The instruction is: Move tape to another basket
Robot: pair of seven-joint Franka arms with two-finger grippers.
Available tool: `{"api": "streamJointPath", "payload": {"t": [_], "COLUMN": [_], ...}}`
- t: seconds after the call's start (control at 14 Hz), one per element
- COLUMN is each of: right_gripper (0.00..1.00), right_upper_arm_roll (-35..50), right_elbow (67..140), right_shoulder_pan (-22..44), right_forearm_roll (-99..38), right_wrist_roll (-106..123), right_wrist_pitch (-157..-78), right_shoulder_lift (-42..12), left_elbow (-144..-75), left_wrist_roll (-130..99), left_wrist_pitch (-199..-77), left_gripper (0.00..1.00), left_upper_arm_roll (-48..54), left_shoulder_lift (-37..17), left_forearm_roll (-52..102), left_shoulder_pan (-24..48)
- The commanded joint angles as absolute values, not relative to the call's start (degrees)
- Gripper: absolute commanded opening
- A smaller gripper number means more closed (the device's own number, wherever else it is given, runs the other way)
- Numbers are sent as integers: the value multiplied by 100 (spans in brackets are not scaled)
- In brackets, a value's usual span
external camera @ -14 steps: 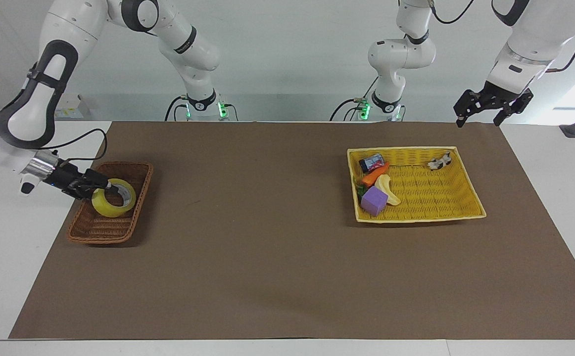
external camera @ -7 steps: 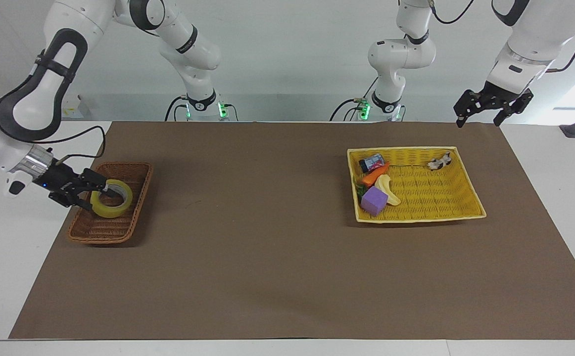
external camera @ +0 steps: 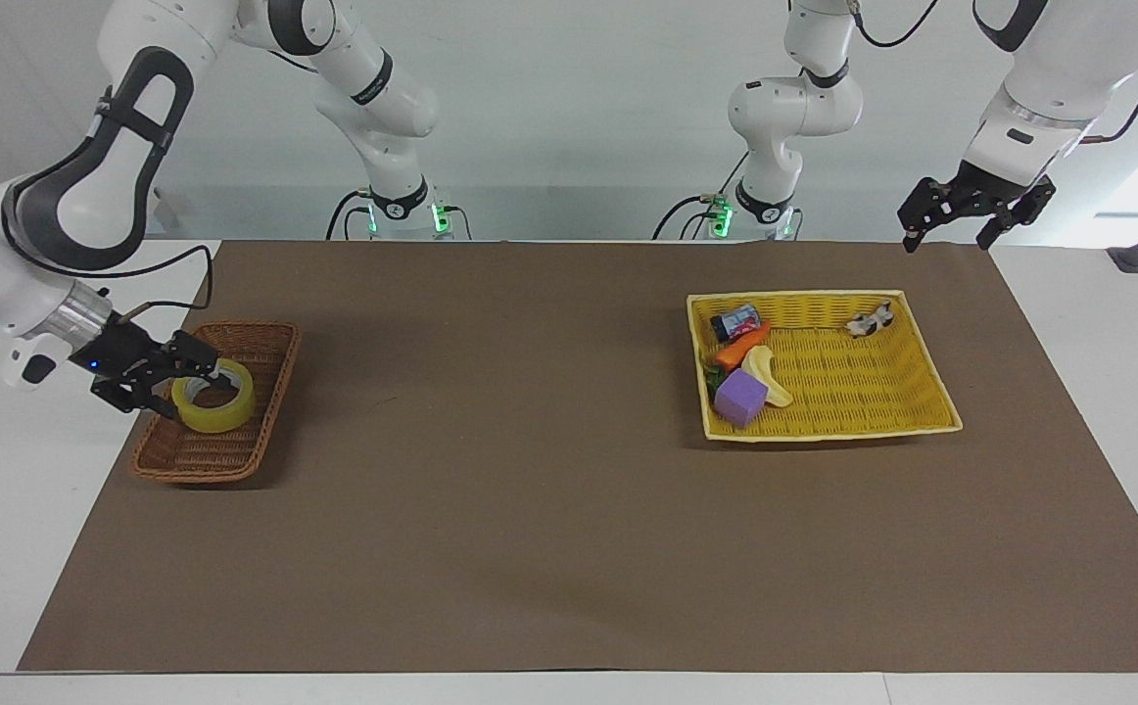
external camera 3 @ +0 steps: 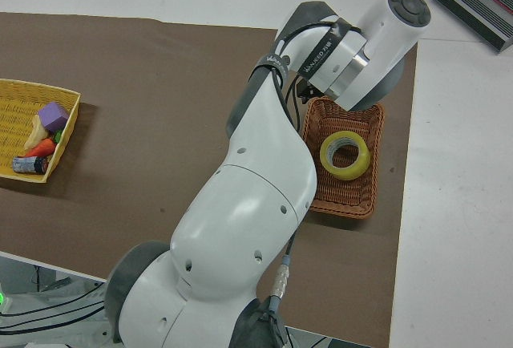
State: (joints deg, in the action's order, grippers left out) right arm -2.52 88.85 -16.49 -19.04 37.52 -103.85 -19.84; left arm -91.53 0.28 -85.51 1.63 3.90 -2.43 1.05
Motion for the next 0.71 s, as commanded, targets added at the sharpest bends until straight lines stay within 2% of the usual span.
{"api": "streamJointPath", "payload": {"t": [0.0,0.29,0.64], "right_gripper": [100,100,100], "right_upper_arm_roll": [-229,-220,-220], "right_elbow": [8930,9210,9606], "right_shoulder_pan": [-1267,-915,60], "right_forearm_roll": [-1267,-986,-440], "right_wrist_roll": [2824,2155,268], "right_wrist_pitch": [-10441,-10397,-10362], "right_shoulder_lift": [-1635,-1258,-686], "left_elbow": [-9044,-9044,-9044], "left_wrist_roll": [62,62,62], "left_wrist_pitch": [-8446,-8455,-8446], "left_gripper": [100,100,100], "left_upper_arm_roll": [158,158,158], "left_shoulder_lift": [369,369,369], "left_forearm_roll": [-308,-308,-308], "left_shoulder_pan": [105,105,105]}}
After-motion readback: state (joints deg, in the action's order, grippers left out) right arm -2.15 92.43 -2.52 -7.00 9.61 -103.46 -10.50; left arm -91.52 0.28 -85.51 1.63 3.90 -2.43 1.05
